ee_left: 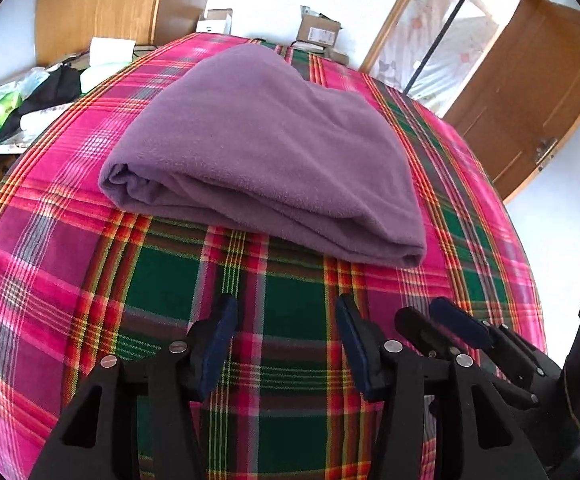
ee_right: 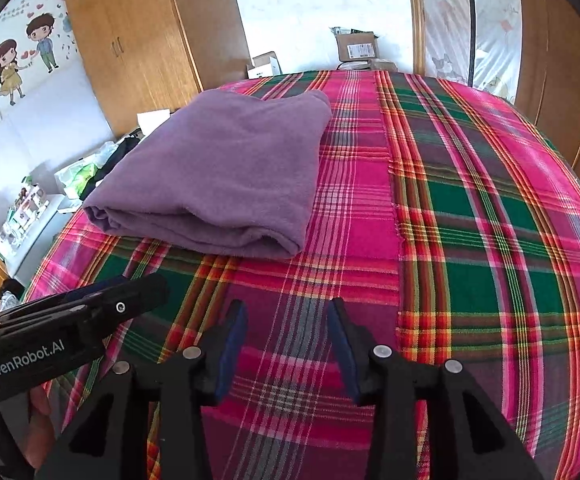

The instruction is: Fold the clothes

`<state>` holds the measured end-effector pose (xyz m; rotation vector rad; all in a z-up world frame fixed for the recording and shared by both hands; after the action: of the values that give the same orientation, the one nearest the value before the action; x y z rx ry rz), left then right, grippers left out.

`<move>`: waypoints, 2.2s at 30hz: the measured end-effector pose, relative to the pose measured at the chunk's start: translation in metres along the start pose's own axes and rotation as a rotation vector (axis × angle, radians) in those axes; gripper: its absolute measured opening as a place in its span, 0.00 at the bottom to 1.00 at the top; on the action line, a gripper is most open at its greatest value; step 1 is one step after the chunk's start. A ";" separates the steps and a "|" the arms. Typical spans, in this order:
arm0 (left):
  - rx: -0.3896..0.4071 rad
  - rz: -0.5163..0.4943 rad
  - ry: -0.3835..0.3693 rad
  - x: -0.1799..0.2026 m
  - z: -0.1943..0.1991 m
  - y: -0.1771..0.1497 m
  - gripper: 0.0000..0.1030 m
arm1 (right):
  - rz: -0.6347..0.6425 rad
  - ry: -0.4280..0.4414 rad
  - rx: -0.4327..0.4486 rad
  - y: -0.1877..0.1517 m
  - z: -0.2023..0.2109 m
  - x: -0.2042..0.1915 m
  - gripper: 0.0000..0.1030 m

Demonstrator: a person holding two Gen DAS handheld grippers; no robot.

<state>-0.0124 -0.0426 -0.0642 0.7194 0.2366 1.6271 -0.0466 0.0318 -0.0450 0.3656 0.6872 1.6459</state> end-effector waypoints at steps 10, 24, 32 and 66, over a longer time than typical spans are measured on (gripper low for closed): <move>0.034 -0.028 0.025 0.002 0.001 0.000 0.52 | 0.018 -0.012 0.004 0.002 -0.003 -0.005 0.46; 0.050 -0.042 0.012 0.003 -0.001 0.000 0.52 | -0.021 -0.038 0.011 0.004 -0.001 0.007 0.46; 0.038 -0.003 0.021 -0.010 0.004 0.001 0.52 | -0.023 -0.098 0.011 0.007 -0.002 0.012 0.46; 0.104 -0.096 0.183 -0.010 -0.002 0.004 0.52 | 0.026 -0.139 0.001 0.006 -0.009 0.006 0.52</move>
<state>-0.0162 -0.0526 -0.0672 0.6274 0.4837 1.5985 -0.0579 0.0351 -0.0489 0.4870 0.5809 1.6282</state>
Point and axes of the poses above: each gripper's, at about its wrist camera, not at the fingertips, and z roughly against the way its jaws point, x to its right, y to its top, the point moved 6 cm from there along -z, roughly the way its jaws point
